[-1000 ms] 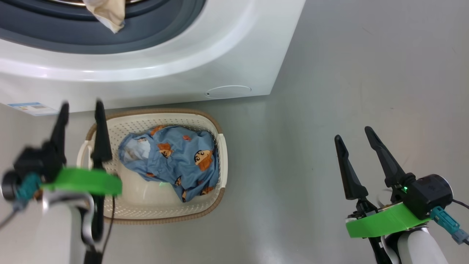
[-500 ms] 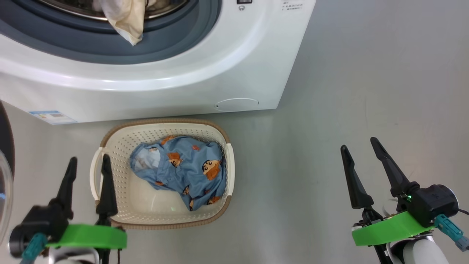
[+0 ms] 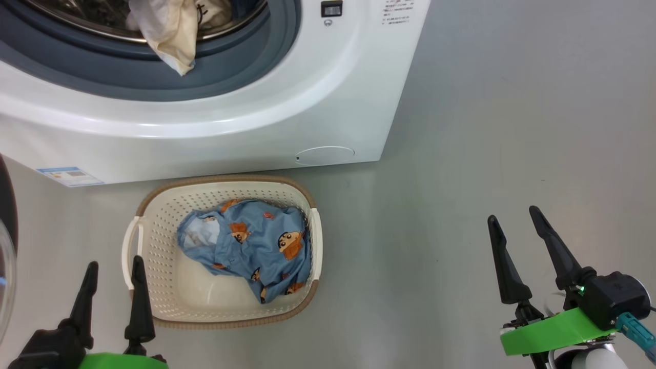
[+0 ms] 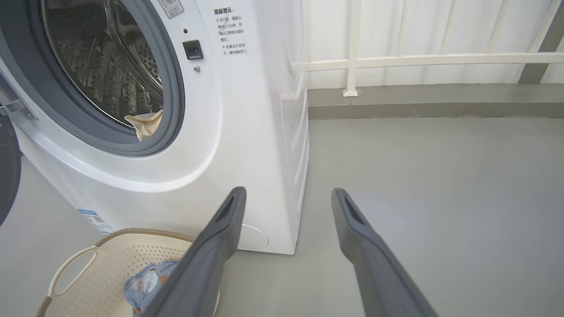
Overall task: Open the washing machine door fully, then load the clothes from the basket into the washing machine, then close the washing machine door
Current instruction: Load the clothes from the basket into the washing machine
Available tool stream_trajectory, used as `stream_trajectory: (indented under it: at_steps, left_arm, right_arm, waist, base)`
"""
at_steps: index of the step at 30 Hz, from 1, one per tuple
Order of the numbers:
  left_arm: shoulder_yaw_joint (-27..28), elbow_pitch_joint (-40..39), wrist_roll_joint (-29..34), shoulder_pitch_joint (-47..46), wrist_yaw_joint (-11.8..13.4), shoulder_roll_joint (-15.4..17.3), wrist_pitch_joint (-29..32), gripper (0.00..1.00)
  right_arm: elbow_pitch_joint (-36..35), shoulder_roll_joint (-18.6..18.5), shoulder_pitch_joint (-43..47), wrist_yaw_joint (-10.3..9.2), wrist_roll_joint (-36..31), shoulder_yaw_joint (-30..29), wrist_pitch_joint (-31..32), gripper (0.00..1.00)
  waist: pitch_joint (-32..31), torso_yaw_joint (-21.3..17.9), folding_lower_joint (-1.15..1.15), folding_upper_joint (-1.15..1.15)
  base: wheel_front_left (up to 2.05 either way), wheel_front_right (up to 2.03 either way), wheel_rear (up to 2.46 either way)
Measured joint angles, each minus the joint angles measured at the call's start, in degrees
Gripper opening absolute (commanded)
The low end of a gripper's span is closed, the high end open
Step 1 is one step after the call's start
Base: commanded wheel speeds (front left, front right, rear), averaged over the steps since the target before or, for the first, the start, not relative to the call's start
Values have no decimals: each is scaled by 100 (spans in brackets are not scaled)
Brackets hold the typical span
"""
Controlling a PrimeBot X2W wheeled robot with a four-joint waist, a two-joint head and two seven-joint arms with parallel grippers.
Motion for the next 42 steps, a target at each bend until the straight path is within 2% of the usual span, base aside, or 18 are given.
stream_trajectory:
  at_steps: [25,31,33,34,37,42]
  left_arm:
    - [119,-96,-31,67,-8,0,0,100]
    - [143,-96,-2,-16,-159,3,0,100]
    - [143,-59,19,-116,-175,12,0,89]
    - [141,-24,53,-175,-200,30,0,89]
    - [116,148,97,-381,-203,84,1,100]
    - [-64,396,137,-993,-211,179,281,100]
  right_arm:
    - [-8,48,69,0,2,16,0,100]
    - [-19,64,68,0,3,48,0,100]
    - [-18,80,68,0,10,58,0,100]
    - [-18,85,68,0,10,60,0,100]
    - [-13,91,67,0,12,82,0,100]
    - [5,111,49,0,46,120,0,100]
  waist:
    - [20,-174,0,0]
    - [95,-219,0,0]
    - [111,-246,0,0]
    - [118,-261,0,0]
    - [141,-307,0,0]
    - [214,-389,0,0]
  base:
    - [0,0,0]
    - [0,0,0]
    - [0,0,0]
    - [0,0,0]
    - [0,0,0]
    - [0,0,0]
